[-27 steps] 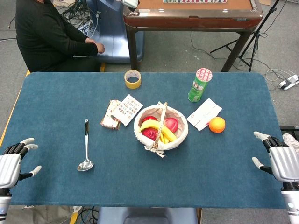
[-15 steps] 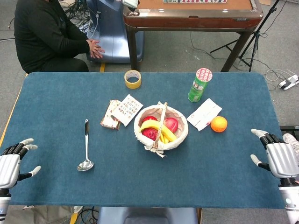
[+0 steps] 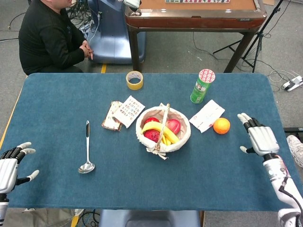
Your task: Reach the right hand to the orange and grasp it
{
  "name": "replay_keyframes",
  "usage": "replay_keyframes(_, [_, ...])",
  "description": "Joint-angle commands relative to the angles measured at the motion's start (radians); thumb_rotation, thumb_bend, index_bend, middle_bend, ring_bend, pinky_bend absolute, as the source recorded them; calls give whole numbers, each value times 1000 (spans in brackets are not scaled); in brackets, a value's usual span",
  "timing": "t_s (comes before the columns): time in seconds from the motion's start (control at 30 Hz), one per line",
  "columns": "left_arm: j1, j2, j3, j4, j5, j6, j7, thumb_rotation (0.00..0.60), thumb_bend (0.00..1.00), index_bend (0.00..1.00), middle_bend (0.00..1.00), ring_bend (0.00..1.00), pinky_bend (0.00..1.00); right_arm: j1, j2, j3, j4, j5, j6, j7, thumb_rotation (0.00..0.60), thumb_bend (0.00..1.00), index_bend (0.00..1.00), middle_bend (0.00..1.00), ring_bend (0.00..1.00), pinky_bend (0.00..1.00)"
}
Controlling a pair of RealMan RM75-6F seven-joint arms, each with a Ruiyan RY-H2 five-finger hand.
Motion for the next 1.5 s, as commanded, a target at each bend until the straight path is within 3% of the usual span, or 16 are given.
replay_keyframes(0.03, [3, 1, 1, 0, -1, 2, -1, 600, 171, 410, 222, 244, 226, 83, -89, 23, 119, 84, -96, -35, 600, 96, 19, 79, 109, 381])
replay_keyframes(0.37, [12, 4, 3, -3, -9, 5, 7, 600, 171, 410, 222, 244, 226, 202, -263, 26, 356, 176, -221, -60, 600, 105, 28, 148, 125, 381])
replay_keyframes(0.63, [19, 8, 2, -4, -15, 9, 6, 600, 171, 411, 222, 244, 226, 250, -343, 14, 450, 191, -262, -67, 600, 199, 184, 256, 223, 417])
replay_keyframes(0.77, [22, 10, 3, -3, -18, 10, 5, 600, 171, 412, 222, 244, 226, 258, -359, 14, 469, 188, -253, -61, 600, 273, 261, 313, 301, 500])
replay_keyframes(0.9, [25, 13, 0, -3, -20, 14, 1, 600, 171, 412, 222, 244, 226, 243, -328, 26, 408, 145, -212, 0, 600, 313, 318, 355, 357, 572])
replay_keyframes(1.27, [26, 14, -1, -5, -12, 15, -4, 600, 171, 412, 222, 244, 226, 207, -138, 68, 43, -50, -61, 154, 600, 313, 321, 356, 359, 574])
replay_keyframes(1.5, [30, 16, 0, -2, -10, 20, -11, 600, 171, 412, 222, 244, 226, 233, -123, 86, -40, -70, -50, 167, 600, 313, 321, 355, 359, 574])
